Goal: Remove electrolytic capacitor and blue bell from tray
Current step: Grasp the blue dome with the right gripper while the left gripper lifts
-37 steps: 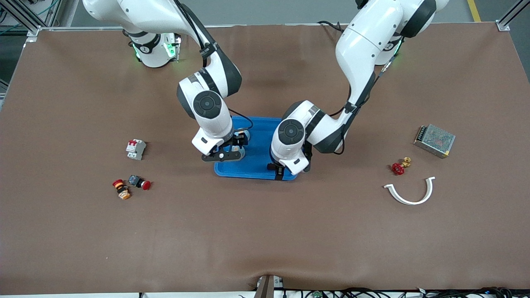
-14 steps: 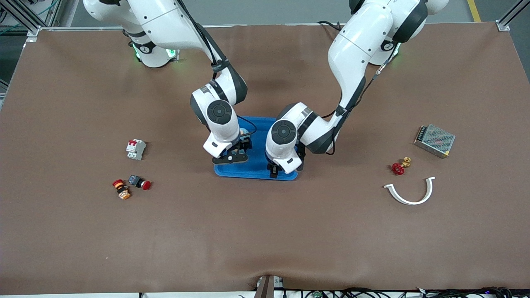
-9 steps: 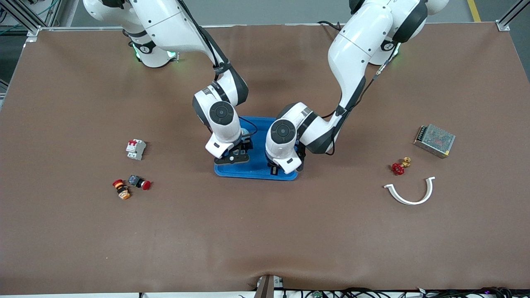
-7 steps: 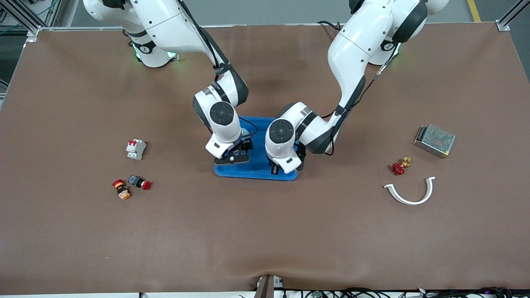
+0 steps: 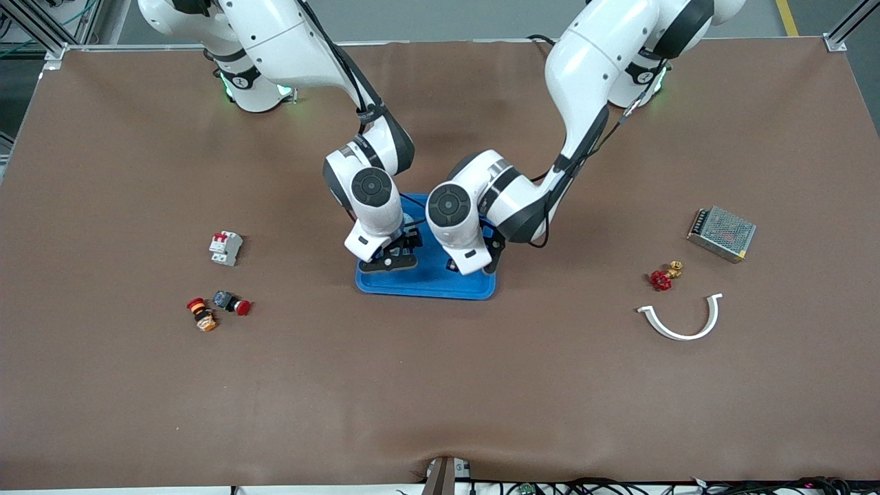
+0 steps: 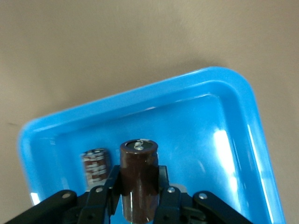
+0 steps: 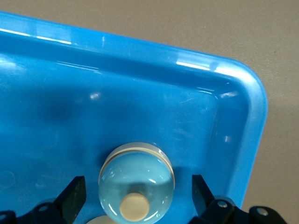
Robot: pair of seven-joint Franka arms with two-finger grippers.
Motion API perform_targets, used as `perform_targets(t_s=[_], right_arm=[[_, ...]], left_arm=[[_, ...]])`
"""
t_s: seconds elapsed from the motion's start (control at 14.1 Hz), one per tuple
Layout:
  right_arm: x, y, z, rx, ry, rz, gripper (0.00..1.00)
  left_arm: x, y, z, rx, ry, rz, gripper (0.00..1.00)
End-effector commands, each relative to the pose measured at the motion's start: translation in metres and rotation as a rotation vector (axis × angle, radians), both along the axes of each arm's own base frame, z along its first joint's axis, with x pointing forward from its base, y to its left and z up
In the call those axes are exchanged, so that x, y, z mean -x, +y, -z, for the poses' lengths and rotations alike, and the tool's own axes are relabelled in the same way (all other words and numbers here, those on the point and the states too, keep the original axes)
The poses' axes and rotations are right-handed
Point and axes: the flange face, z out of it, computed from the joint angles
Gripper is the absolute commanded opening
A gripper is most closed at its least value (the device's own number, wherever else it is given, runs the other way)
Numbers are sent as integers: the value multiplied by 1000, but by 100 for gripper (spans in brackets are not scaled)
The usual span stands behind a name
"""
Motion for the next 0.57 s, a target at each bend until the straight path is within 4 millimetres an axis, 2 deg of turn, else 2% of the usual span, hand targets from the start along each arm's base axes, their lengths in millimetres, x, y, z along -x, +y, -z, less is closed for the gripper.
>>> perform_targets(t_s=[0.0,0.07,0.14,0.35,0.5], right_arm=[[2,3,2,-7,-7,8,100],[2,3,2,-8,-9,8,100],[2,4,3,-10,-13,6,100],[3,5,6,-8,-11,5,100],[3,3,6,-6,-10,6,100]], left_arm=[[1,13,-59,29,27,187,0],[-4,20,-84,72,18,249,0],[-9,30,-99,90,11,308,0],[-25,63,-124,122,42,418,0],[-29,85,-129,132,96,516,0]])
